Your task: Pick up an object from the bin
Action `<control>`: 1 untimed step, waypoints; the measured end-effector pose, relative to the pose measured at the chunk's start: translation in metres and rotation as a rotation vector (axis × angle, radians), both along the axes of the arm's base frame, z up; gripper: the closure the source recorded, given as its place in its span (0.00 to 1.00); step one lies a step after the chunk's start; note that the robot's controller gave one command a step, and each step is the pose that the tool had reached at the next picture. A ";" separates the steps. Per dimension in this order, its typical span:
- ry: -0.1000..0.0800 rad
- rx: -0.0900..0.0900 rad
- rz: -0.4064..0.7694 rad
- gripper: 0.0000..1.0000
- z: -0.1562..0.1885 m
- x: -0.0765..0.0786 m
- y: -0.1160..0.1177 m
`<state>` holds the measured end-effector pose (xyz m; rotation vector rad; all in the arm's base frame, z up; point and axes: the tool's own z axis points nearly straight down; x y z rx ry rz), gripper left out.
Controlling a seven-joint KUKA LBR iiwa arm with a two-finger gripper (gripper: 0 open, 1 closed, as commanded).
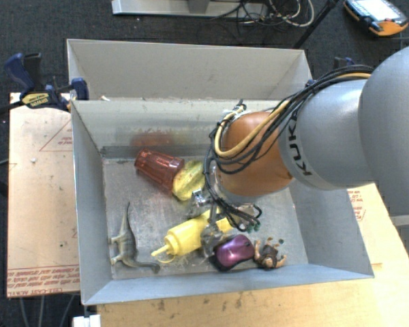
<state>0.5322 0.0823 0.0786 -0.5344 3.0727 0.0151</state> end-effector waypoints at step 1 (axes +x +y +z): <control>0.000 0.000 0.000 1.00 0.000 0.000 0.000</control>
Offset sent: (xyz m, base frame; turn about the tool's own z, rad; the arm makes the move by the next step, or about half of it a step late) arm 0.0050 -0.0008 0.1218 -0.0086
